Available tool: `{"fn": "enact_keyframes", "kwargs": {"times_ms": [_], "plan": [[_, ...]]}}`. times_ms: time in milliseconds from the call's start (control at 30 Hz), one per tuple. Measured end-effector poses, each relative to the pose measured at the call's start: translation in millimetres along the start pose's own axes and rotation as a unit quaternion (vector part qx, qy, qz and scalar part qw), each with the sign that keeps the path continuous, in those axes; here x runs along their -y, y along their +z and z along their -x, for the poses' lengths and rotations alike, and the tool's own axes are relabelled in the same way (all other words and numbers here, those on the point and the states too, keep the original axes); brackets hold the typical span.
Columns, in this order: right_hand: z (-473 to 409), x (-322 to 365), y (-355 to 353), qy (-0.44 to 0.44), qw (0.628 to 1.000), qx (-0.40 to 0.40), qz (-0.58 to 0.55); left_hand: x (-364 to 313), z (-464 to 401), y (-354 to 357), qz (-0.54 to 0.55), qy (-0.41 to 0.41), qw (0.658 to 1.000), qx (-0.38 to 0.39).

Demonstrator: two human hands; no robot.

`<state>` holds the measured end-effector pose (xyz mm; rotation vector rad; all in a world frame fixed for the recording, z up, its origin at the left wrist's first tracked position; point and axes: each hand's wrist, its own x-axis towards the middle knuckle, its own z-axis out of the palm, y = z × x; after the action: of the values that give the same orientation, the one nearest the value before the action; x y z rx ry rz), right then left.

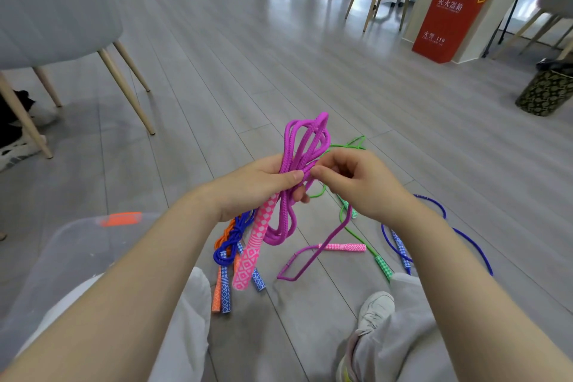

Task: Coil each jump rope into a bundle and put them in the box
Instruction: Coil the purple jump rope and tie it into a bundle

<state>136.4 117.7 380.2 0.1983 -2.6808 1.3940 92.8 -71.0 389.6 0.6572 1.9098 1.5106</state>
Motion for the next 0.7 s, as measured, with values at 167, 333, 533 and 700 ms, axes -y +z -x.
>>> {"fn": "enact_keyframes", "kwargs": {"times_ms": [167, 333, 533, 700], "plan": [[2.7, 0.8, -3.0, -0.059, 0.994, -0.047, 0.084, -0.7, -1.3, -0.4, 0.044, -0.021, 0.999, 0.001], [3.9, -3.7, -2.8, -0.043, 0.993, -0.011, 0.112, -1.9, -0.3, -2.9, 0.018, -0.020, 1.000, -0.008], [5.1, 1.7, 3.4, 0.008, 0.999, 0.013, 0.036, 0.3, -1.9, -2.5, -0.031, -0.012, 0.998, -0.046], [9.4, 16.0, 8.4, 0.096, 0.987, 0.090, -0.095, 3.8, -4.0, -1.9, -0.044, -0.010, 0.995, -0.084]]}}
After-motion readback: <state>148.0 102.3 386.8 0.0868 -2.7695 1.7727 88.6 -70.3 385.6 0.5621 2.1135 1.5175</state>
